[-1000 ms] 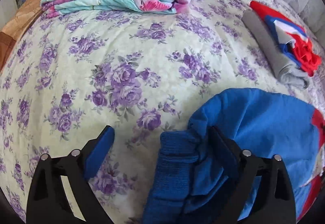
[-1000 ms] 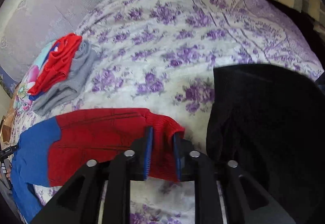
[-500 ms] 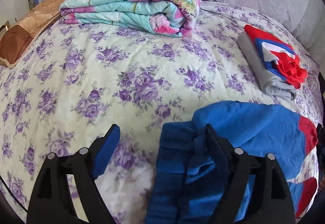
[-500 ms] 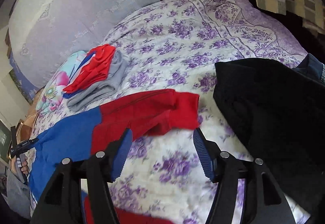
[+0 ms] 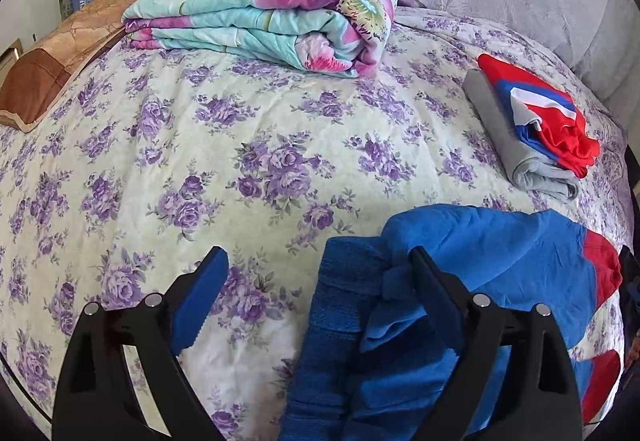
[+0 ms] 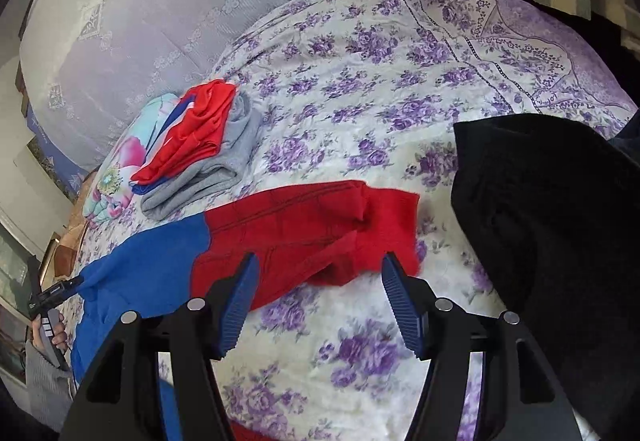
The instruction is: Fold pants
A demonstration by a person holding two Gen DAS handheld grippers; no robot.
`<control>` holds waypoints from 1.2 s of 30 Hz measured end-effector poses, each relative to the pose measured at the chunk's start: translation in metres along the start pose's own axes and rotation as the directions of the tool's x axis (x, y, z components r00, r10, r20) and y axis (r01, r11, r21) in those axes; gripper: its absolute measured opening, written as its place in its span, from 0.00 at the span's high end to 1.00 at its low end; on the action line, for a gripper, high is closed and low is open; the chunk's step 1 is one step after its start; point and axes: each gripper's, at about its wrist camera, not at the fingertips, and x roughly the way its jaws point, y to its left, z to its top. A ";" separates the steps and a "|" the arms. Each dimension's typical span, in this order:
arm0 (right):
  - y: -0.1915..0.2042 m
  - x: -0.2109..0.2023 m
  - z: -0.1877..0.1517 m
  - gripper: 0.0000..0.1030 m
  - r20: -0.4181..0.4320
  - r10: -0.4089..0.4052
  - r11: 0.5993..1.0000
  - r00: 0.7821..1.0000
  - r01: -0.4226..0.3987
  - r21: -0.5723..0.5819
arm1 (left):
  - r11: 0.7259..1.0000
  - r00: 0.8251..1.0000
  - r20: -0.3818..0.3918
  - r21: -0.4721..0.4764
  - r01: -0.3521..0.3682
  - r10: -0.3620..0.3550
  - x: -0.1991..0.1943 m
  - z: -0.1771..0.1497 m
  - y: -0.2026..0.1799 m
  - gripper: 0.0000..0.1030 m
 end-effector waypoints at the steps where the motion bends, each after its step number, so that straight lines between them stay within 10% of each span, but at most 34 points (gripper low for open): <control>1: -0.003 0.006 0.007 0.38 -0.008 -0.003 1.000 1.000 0.003 0.005 | 1.000 1.000 -0.003 -0.013 0.008 -0.008 0.002 0.002 0.002 0.14; 10: 0.018 0.064 0.049 0.38 -0.075 -0.017 0.984 0.997 0.003 -0.181 | 0.998 0.999 -0.030 -0.053 0.019 -0.021 0.014 0.013 0.006 0.17; 22: 0.154 0.115 0.033 0.38 -0.186 0.059 0.683 0.981 -0.176 -0.709 | 0.999 0.997 -0.059 -0.038 0.039 -0.041 0.027 0.022 -0.010 0.23; 27: 0.173 0.156 0.031 0.40 -0.260 0.004 0.664 0.966 -0.196 -0.721 | 0.996 0.993 -0.086 -0.050 0.077 -0.081 0.034 0.024 -0.013 0.41; 31: 0.170 0.163 0.027 0.87 -0.305 0.024 0.710 0.952 -0.231 -0.666 | 0.994 0.990 -0.102 -0.059 0.095 -0.100 0.038 0.026 -0.012 0.64; 36: 0.173 0.104 0.008 0.94 -0.191 0.071 0.721 0.979 -0.183 -0.669 | 0.993 0.992 -0.059 -0.044 0.106 -0.109 0.028 0.025 -0.013 0.68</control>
